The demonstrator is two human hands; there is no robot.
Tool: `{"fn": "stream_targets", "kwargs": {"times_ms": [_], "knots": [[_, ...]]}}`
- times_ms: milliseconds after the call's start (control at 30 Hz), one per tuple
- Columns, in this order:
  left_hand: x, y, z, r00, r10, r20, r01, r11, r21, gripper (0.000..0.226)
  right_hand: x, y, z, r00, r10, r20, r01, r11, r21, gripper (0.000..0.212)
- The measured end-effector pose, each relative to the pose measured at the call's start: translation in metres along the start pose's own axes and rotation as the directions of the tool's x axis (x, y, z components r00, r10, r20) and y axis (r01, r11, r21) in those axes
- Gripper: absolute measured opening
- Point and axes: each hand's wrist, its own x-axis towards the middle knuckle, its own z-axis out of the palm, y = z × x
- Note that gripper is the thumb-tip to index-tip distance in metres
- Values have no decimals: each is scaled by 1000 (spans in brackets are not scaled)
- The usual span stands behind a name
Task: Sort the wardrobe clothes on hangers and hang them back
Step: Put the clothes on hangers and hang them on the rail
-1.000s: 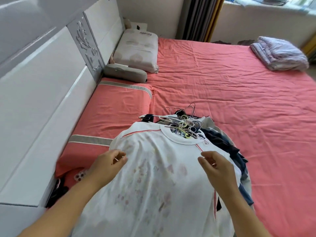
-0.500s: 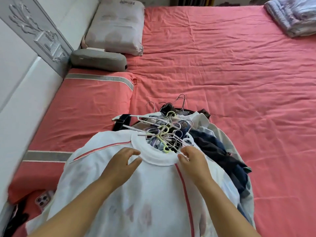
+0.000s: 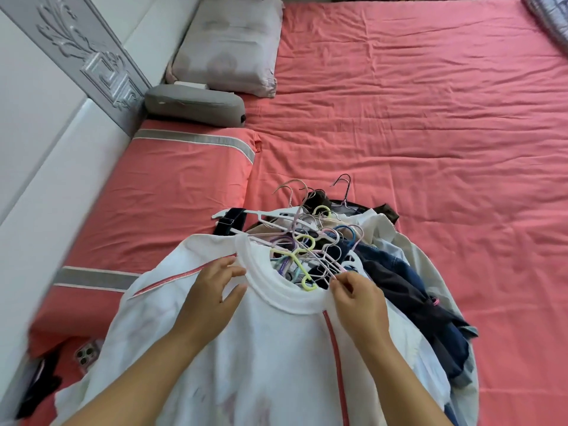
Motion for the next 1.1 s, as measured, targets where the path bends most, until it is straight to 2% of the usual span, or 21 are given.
{"fn": "stream_targets", "kwargs": {"times_ms": [100, 200, 400, 567, 700, 800, 900, 1000, 1100], "knots": [[-7, 6, -21, 992, 43, -116, -45, 999, -19, 42, -6, -19, -8, 991, -121, -54, 125, 989, 75, 11], [-15, 13, -49, 969, 54, -242, -64, 997, -32, 50, -15, -42, -18, 966, -249, -76, 258, 953, 159, 10], [-43, 20, -124, 865, 126, -487, -105, 992, 71, 64, -47, -98, -31, 863, -495, -99, 504, 836, 217, 12], [-91, 8, -181, 803, 126, -582, -28, 984, 175, 74, -86, -150, -33, 782, -622, -32, 606, 748, 270, 6], [-149, -13, -220, 776, 119, -619, 53, 966, 253, 62, -128, -192, -29, 683, -730, 24, 693, 657, 296, 8], [-210, -26, -251, 726, 120, -677, 79, 964, 255, 50, -170, -224, -29, 601, -794, 91, 735, 593, 329, 10], [-292, -32, -279, 621, 124, -774, 71, 974, 214, 37, -223, -256, -27, 498, -851, 170, 743, 519, 423, 14], [-372, -34, -299, 465, 212, -859, 183, 927, 327, 49, -278, -280, -23, 359, -895, 265, 756, 446, 479, 28], [-448, -35, -313, 375, 219, -901, 314, 884, 346, 55, -336, -304, -7, 224, -929, 294, 784, 351, 512, 33]]}}
